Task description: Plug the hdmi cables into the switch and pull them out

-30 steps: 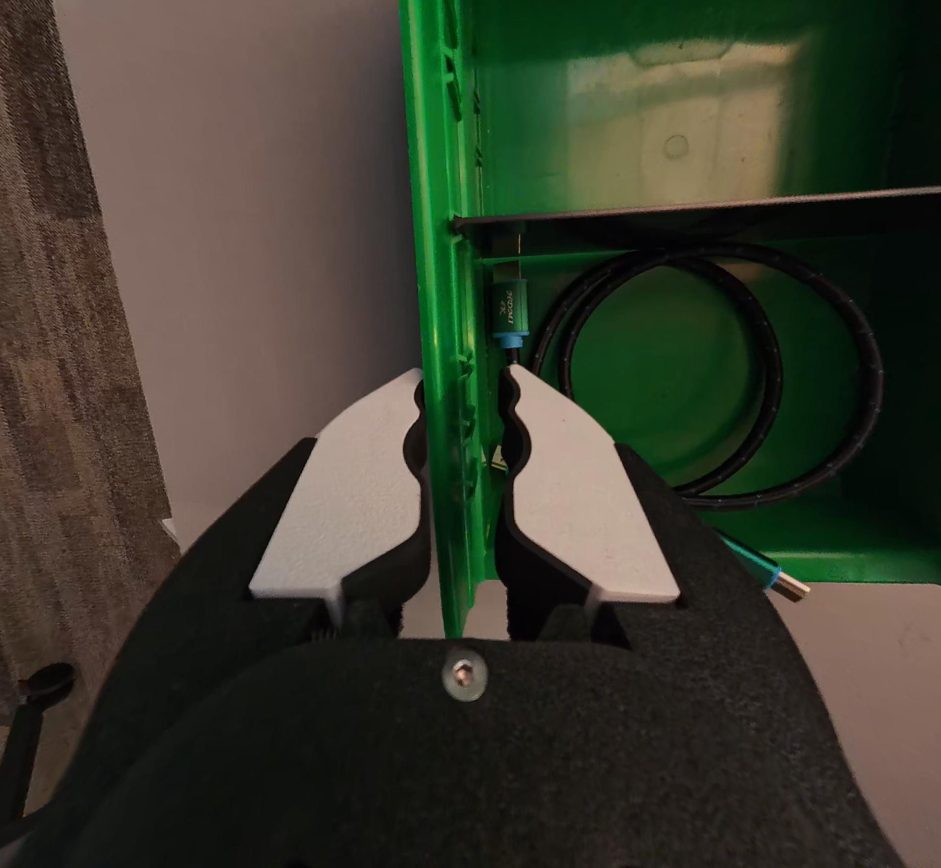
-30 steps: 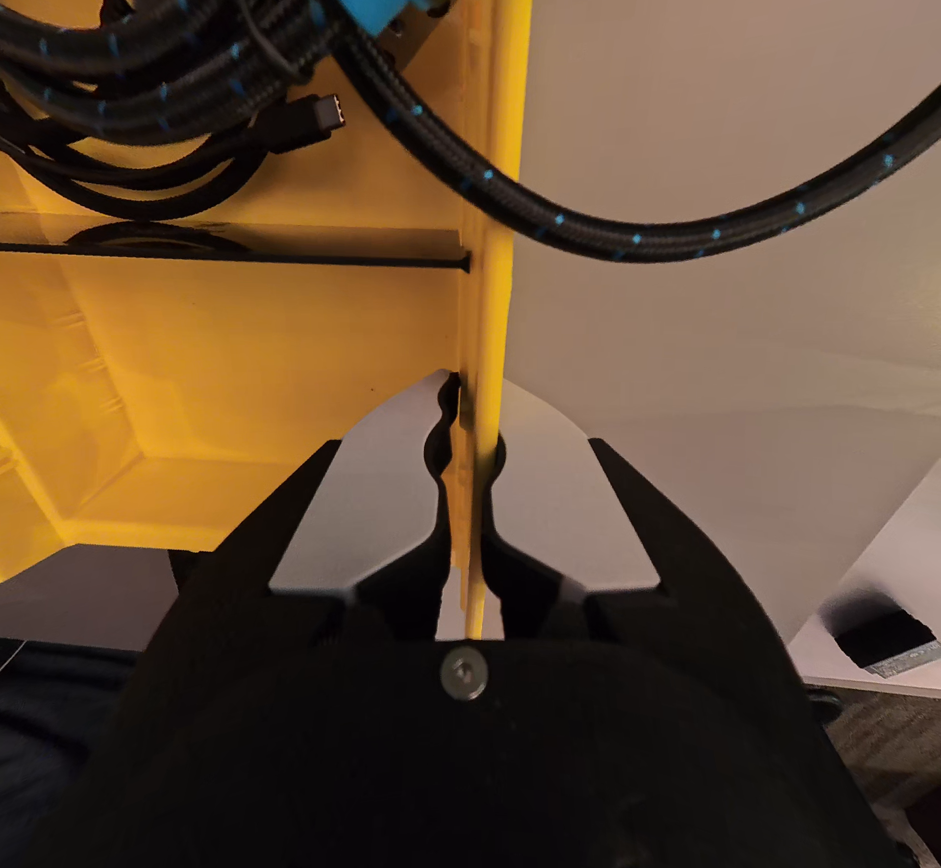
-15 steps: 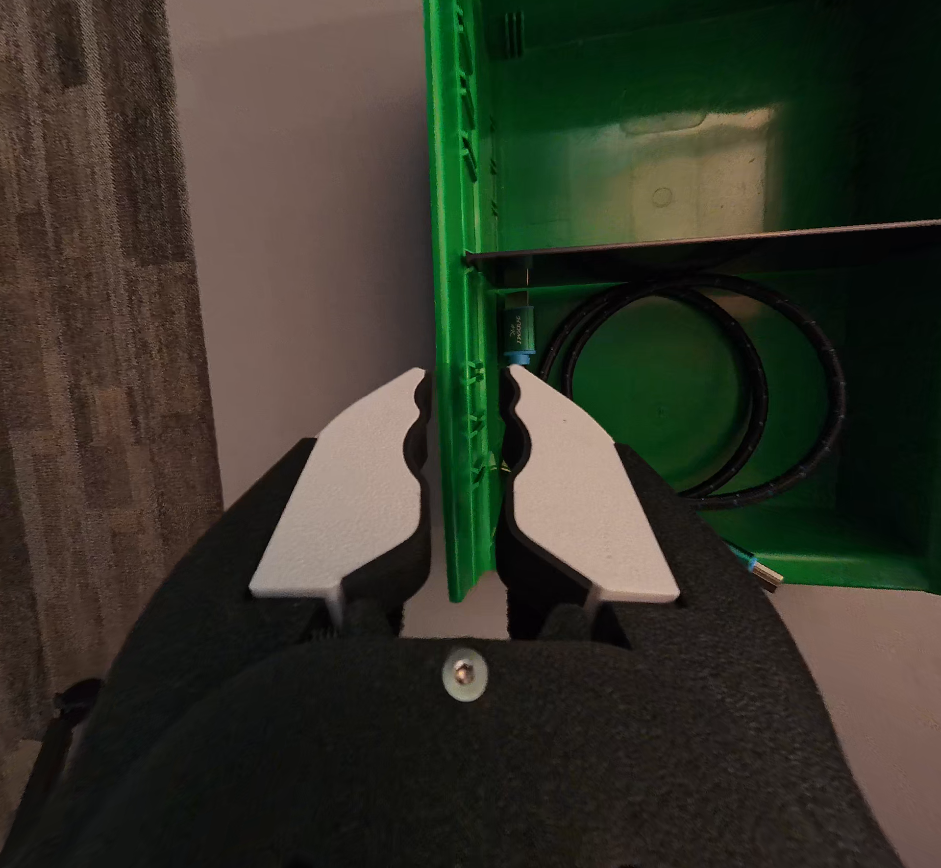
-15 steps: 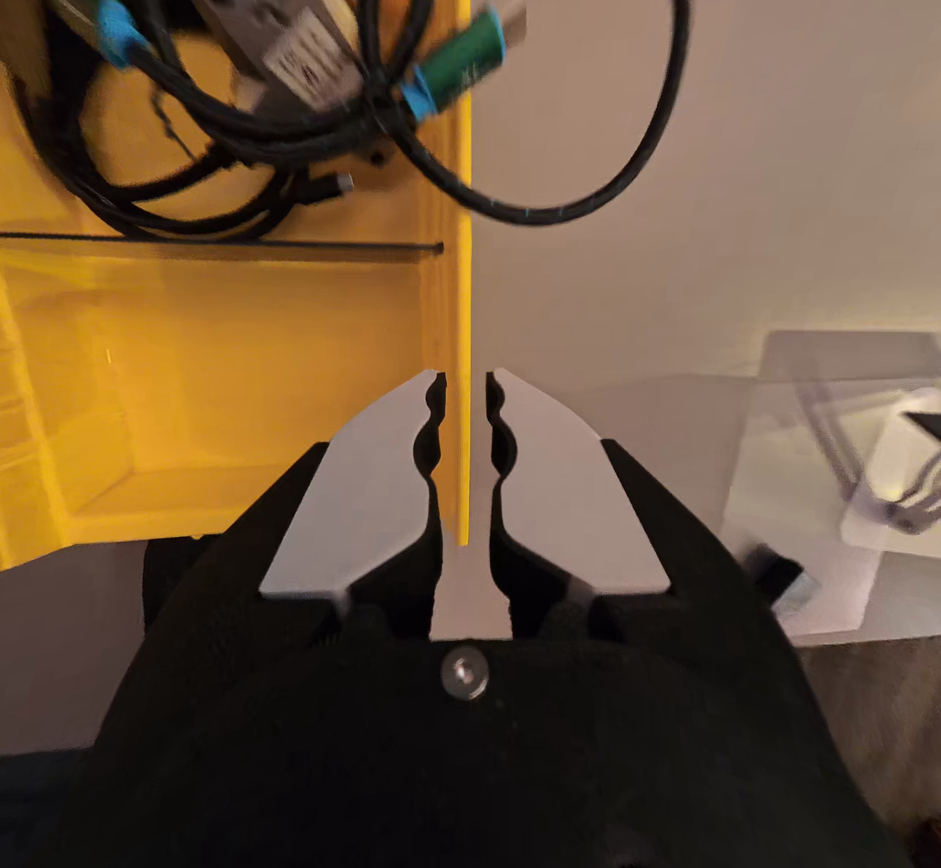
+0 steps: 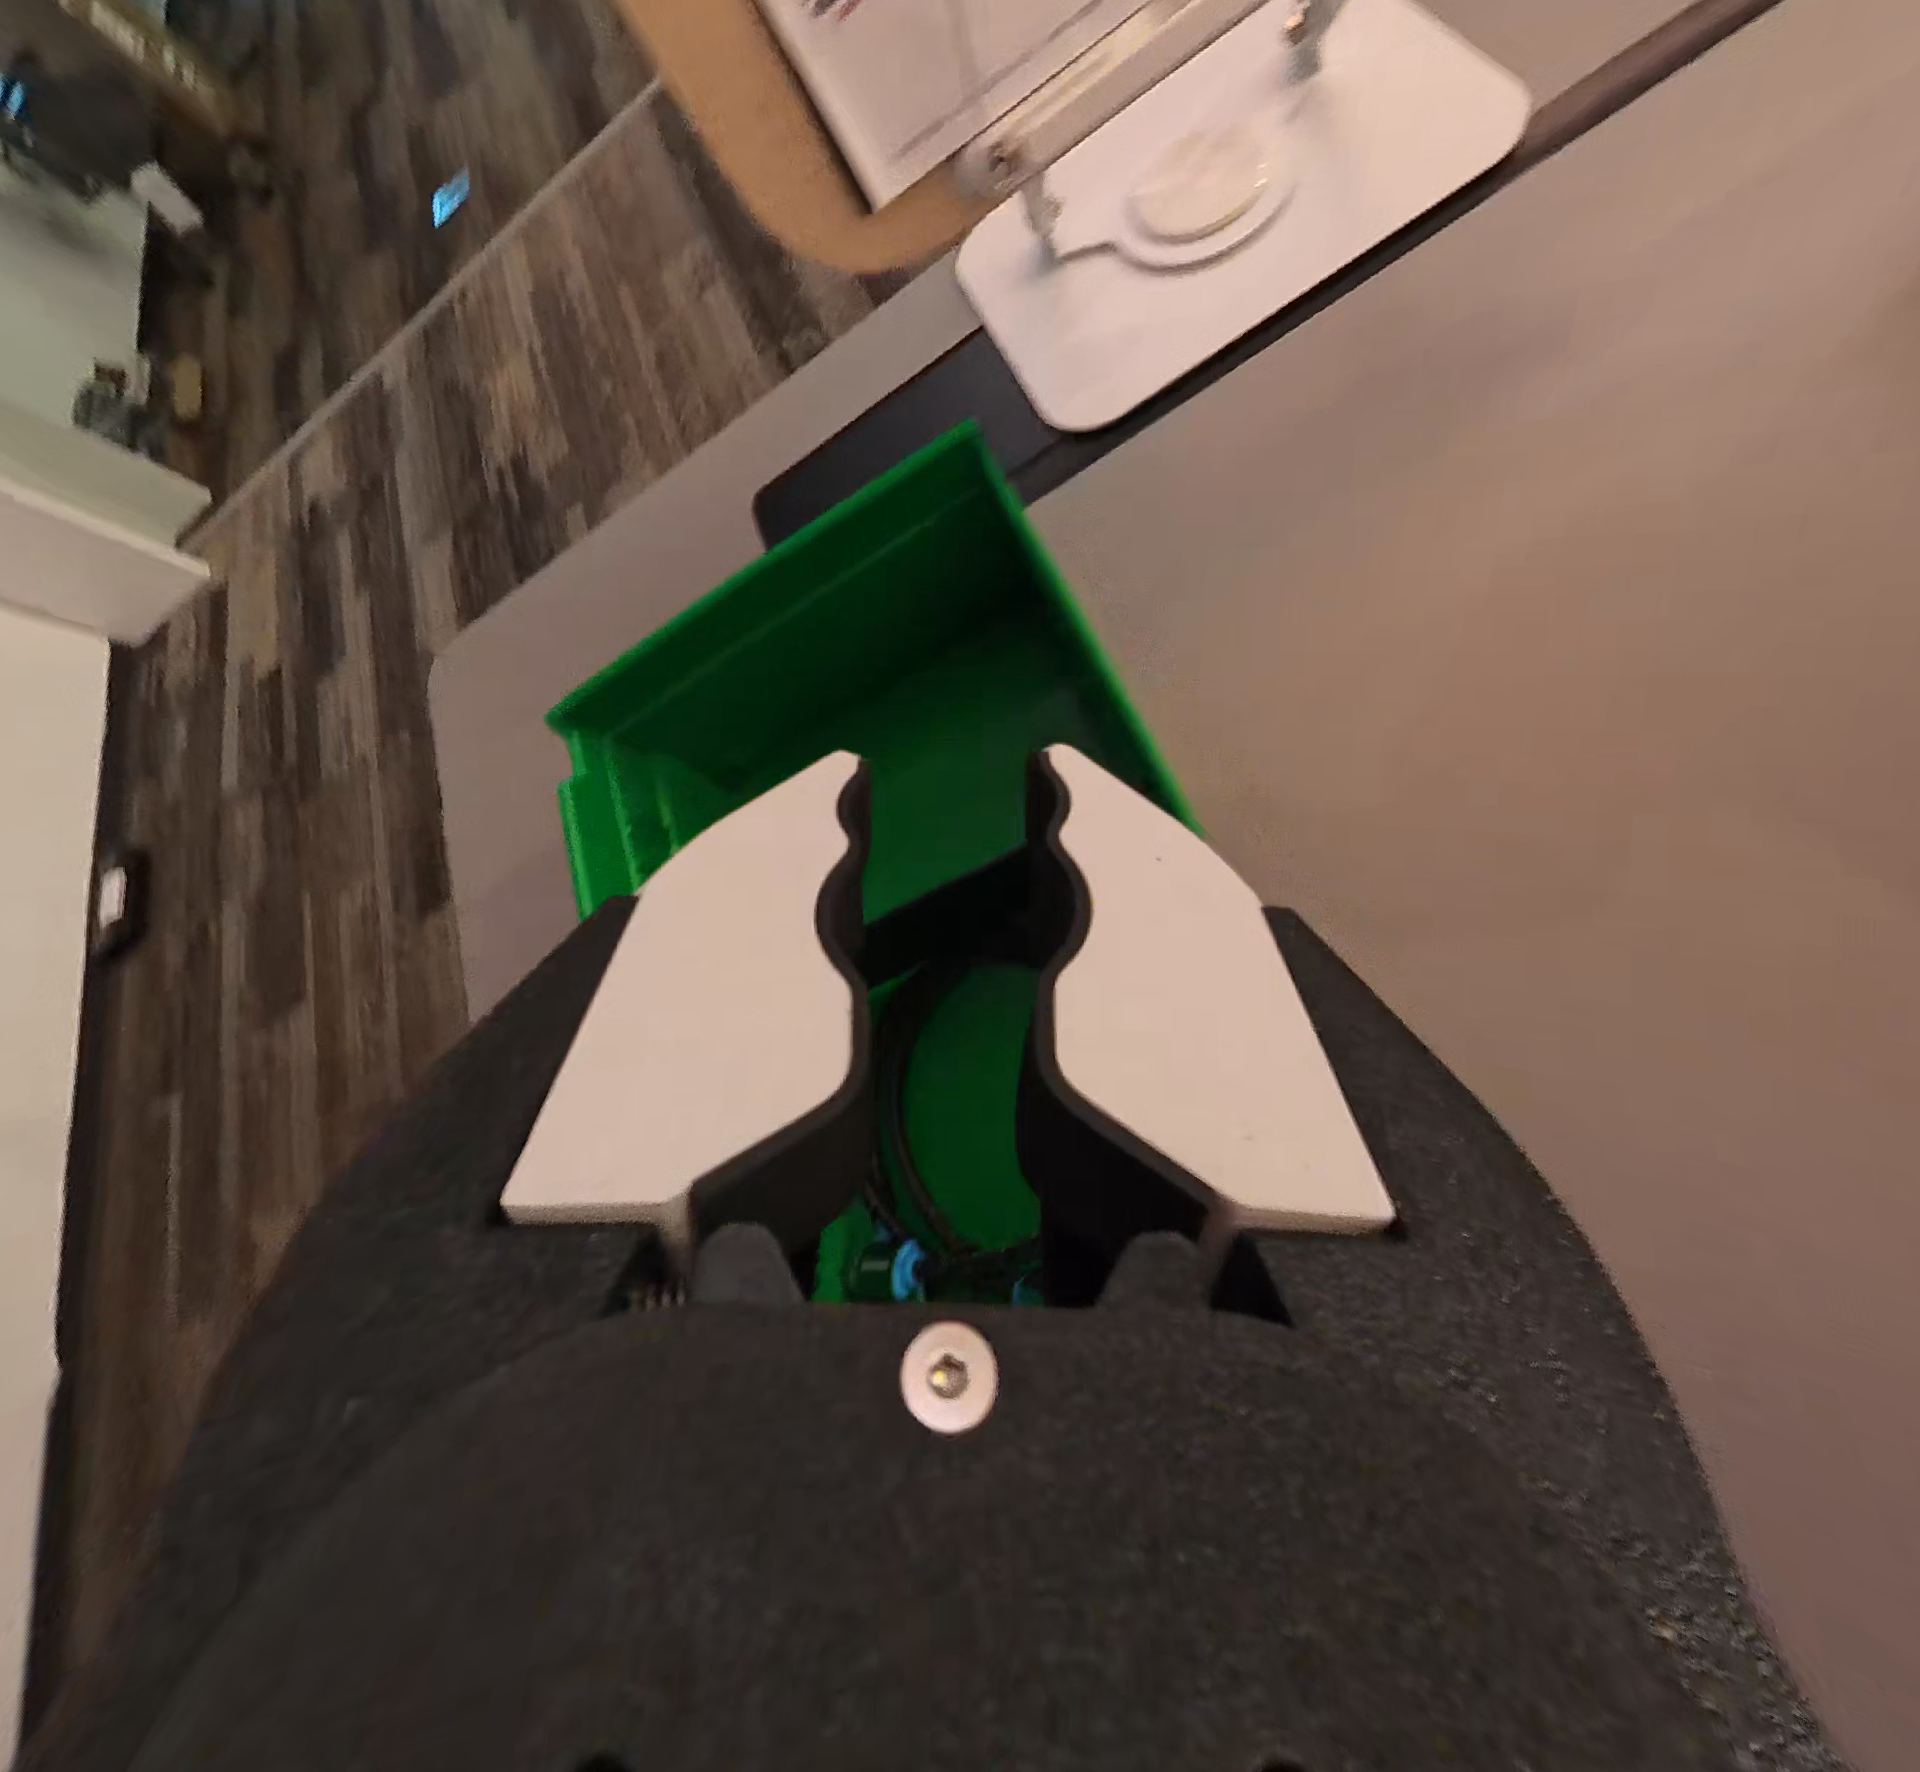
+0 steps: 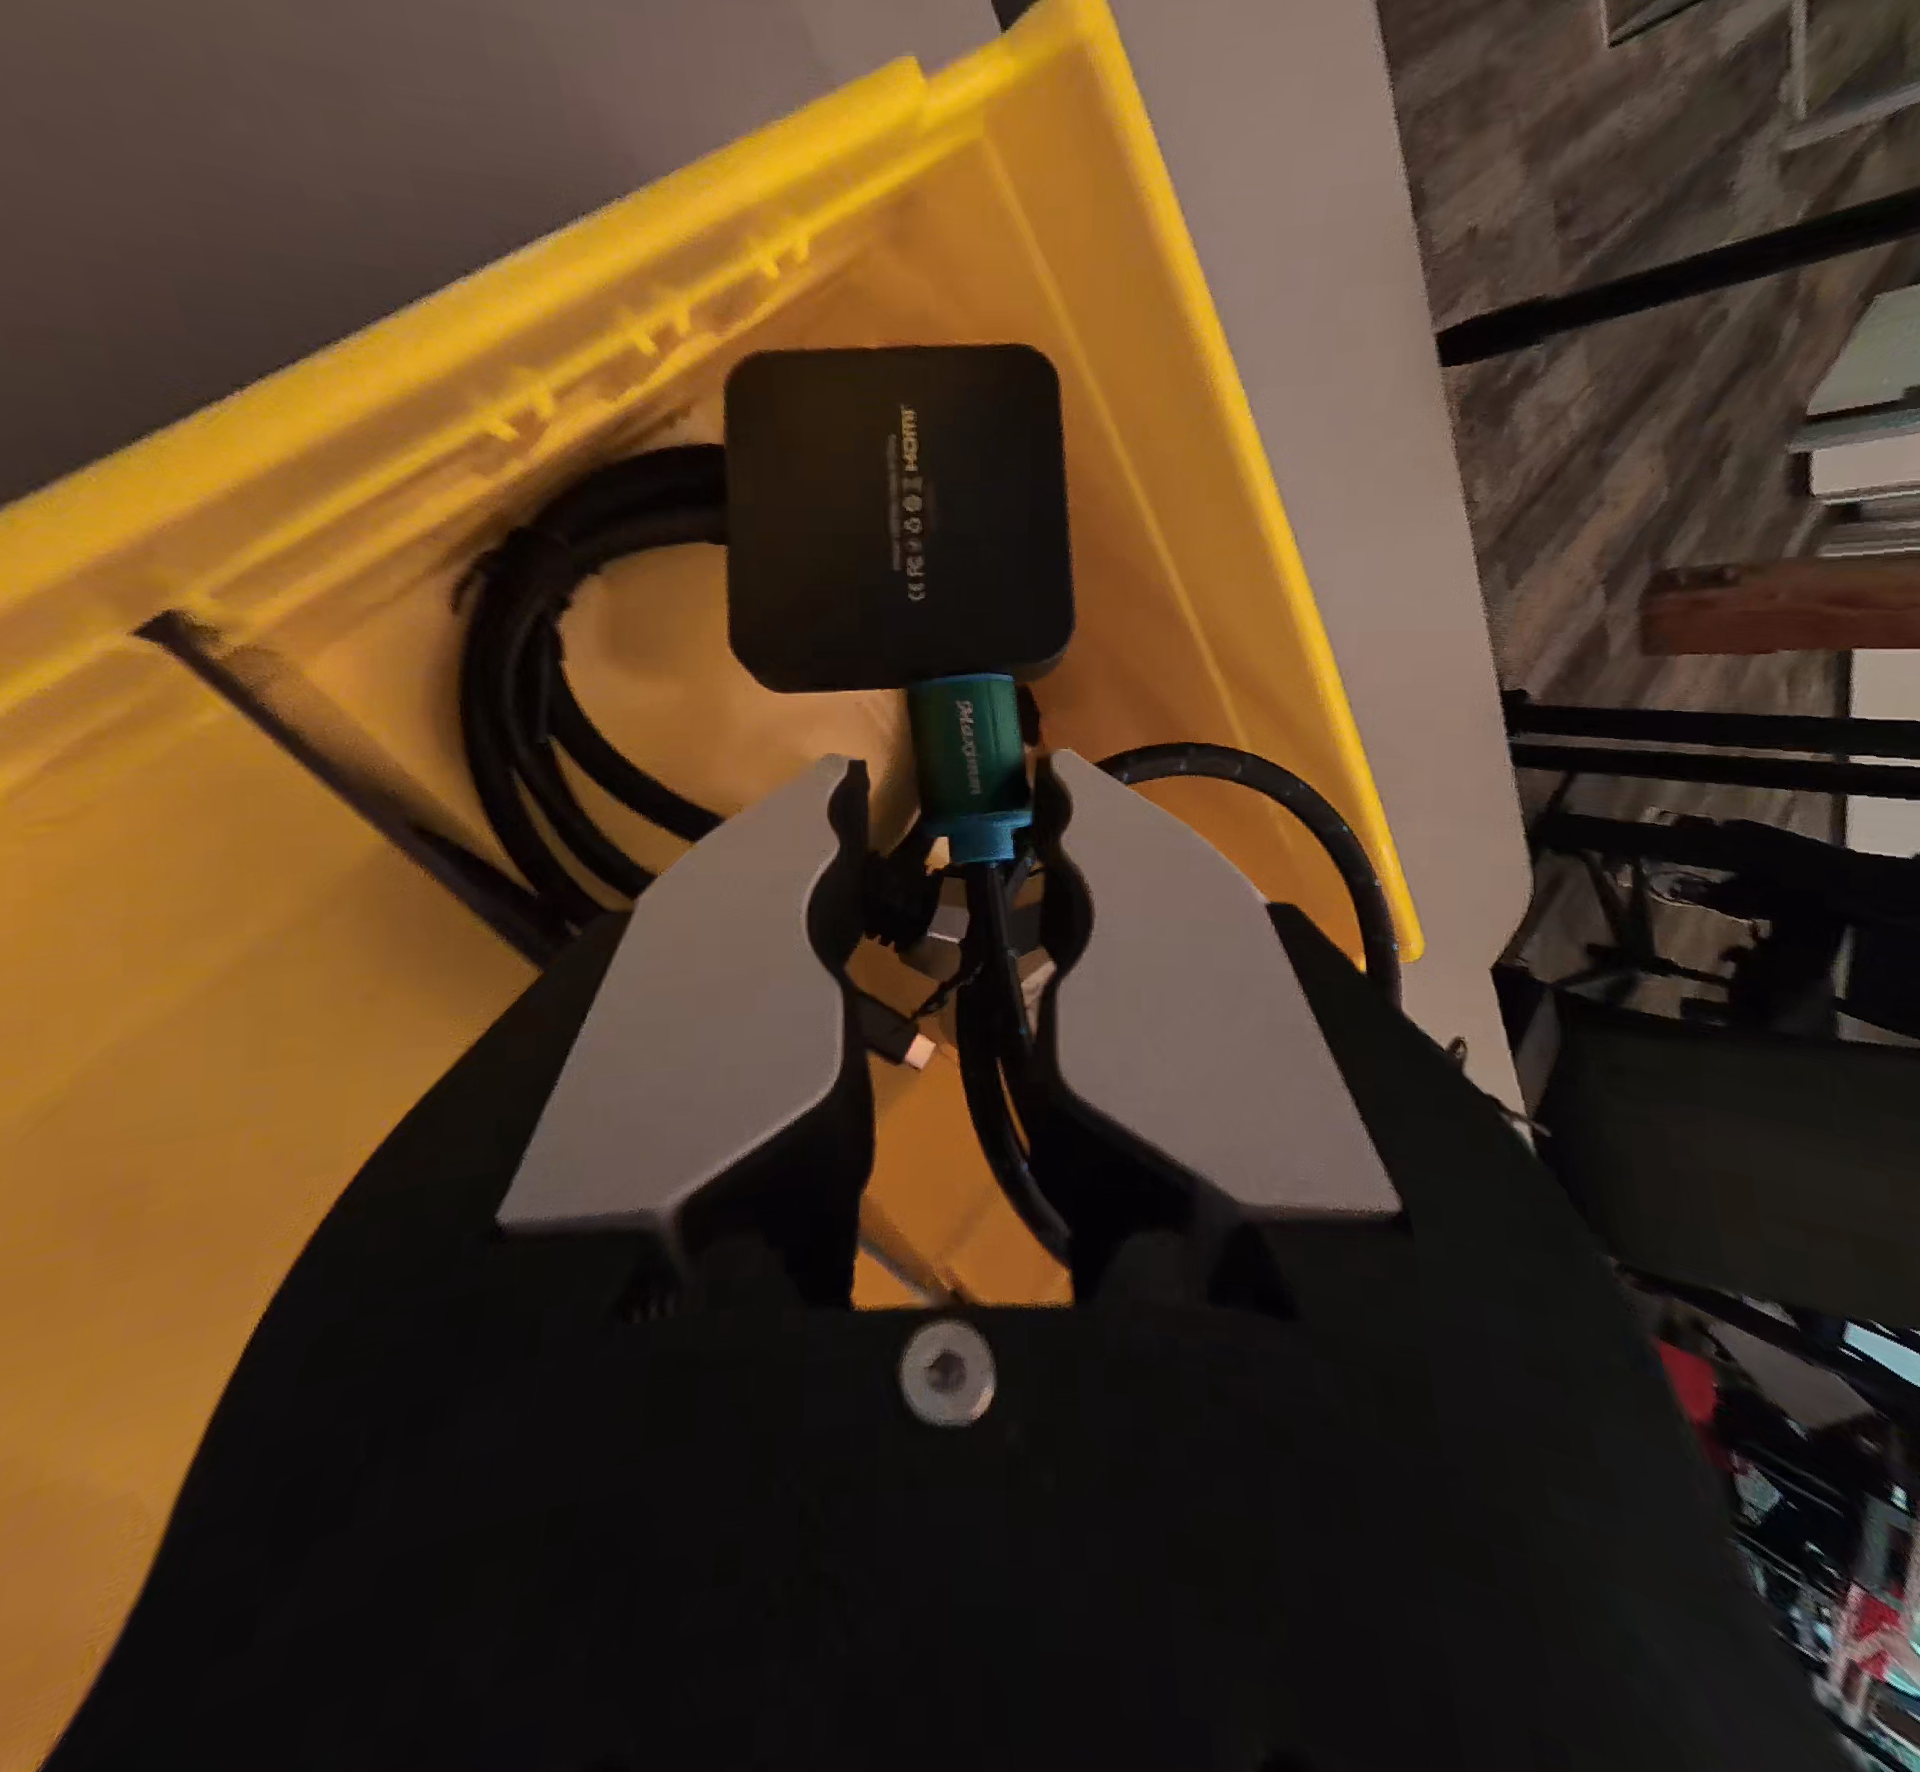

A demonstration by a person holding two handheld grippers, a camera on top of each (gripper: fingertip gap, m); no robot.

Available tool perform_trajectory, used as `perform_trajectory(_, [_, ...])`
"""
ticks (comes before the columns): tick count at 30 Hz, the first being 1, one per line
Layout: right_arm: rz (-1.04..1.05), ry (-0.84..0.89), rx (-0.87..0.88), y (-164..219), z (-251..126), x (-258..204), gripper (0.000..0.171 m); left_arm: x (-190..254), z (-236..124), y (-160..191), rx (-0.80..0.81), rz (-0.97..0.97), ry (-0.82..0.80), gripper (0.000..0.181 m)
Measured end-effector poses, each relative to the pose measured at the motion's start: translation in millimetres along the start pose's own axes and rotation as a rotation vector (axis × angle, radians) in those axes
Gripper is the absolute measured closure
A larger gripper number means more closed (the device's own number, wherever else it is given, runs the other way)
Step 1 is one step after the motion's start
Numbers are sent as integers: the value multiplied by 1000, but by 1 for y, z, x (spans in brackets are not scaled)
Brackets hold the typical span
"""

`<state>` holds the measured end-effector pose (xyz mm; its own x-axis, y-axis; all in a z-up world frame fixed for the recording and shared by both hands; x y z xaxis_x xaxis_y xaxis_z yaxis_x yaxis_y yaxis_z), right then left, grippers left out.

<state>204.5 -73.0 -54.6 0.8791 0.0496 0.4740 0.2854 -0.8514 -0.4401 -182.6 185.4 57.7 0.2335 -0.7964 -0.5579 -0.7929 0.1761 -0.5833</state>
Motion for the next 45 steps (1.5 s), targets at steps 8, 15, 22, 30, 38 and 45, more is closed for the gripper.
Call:
perform_trajectory(8, [-54,65,71,0,-2,10,150,65,12,-62,229,196,38,150])
perform_trajectory(15, [-80,149,366,-27,-82,20,150,139,2,-109,541,407,37,133])
perform_trajectory(22, [-118,34,476,-85,-143,-34,150,158,-28,-129,790,593,-272,131])
perform_trajectory(30, [-77,-214,414,-121,-144,-97,151,179,-15,-123,746,871,-442,128])
perform_trajectory(38, [-96,-367,376,-137,-132,-136,151,187,-3,-115,739,992,-539,167])
perform_trajectory(45, [-13,-452,566,-141,-156,-118,151,170,-17,-120,740,857,-575,167])
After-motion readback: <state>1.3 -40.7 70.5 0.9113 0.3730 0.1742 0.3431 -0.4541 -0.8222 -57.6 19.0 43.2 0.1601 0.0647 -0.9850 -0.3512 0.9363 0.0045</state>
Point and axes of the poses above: each gripper's, where its closed fingertips meet, z out along the fingers, y out of its underside, x = y × z across the jaws, the point moved 4 cm from there along -z, back along the fingers, and after that the axes turned 12 degrees about z, right-handed, at the moved point
